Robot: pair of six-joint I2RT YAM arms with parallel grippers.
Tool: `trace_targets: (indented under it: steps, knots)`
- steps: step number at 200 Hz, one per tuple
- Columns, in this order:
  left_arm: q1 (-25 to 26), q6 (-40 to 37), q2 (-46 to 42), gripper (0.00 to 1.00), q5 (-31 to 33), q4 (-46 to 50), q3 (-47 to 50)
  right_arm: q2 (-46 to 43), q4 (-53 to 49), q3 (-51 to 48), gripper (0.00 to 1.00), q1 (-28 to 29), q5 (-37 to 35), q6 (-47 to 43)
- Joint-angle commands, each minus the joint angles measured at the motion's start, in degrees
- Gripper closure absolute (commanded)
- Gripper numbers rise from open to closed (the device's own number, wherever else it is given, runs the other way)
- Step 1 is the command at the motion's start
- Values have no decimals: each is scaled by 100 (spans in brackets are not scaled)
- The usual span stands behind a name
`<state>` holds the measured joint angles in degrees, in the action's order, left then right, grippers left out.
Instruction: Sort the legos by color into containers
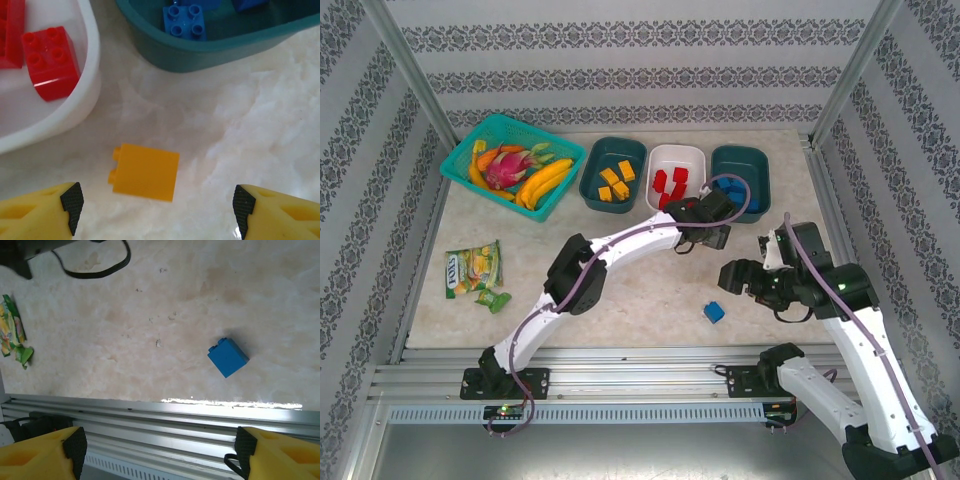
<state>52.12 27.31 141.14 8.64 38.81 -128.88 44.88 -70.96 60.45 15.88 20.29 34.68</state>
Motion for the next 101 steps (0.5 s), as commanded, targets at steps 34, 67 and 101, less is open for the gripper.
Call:
trace_targets:
  steps: [34,67,101]
  knots:
    - [-37,-145,695,20,-5,546,-802,-331,-71,-238,20,-100,286,98]
    - [-97,-88,834,21,-52,515,-835,-527,-41,-310,20,-96,278,231]
    - [-143,-82,979,30,-238,490,-903,-596,86,-374,21,-103,233,396]
